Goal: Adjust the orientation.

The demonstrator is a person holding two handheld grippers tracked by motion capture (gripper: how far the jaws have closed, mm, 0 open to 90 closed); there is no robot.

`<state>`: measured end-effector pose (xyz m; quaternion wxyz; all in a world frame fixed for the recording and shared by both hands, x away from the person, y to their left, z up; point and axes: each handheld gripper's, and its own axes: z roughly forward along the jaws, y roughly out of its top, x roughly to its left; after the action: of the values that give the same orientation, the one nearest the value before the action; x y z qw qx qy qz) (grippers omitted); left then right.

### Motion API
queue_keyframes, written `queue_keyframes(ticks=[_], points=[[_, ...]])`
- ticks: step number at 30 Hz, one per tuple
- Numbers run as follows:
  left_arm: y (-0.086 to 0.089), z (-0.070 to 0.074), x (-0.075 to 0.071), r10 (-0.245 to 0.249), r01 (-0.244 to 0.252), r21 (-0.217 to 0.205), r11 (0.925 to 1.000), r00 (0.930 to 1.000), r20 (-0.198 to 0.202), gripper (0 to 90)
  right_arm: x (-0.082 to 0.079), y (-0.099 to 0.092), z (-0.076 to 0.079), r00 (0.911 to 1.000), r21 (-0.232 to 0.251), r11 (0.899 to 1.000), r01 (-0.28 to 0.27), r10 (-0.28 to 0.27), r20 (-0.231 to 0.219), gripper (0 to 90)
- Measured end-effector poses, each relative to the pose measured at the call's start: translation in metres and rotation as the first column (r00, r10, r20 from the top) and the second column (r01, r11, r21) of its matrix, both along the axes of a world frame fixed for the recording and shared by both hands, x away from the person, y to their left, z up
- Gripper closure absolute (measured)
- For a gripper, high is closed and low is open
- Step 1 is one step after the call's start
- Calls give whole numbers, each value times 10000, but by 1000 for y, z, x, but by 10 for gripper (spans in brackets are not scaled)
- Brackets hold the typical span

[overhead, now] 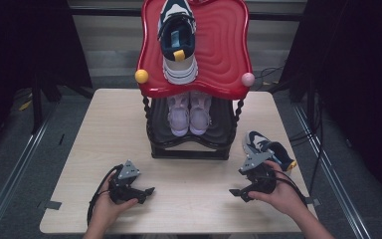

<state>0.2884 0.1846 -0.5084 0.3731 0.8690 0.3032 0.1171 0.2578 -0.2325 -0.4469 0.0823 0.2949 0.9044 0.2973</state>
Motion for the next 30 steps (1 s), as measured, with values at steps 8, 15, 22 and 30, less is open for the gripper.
queue_keyframes(ticks=[8,15,22,30], points=[[0,0,0,1,-1,0,10000,10000,1,116,6,-7,14,9994,-482,9985,-268,256,-244,231],[0,0,0,3,-3,-2,10000,10000,-1,115,12,-18,28,9980,-862,9960,-220,168,-605,249],[0,0,0,0,0,-4,10000,10000,-3,115,18,-30,39,9971,-1233,9917,-360,274,-708,256],[0,0,0,0,0,-6,10000,10000,-7,115,22,-43,47,9980,-1519,9883,-143,48,-626,257]])
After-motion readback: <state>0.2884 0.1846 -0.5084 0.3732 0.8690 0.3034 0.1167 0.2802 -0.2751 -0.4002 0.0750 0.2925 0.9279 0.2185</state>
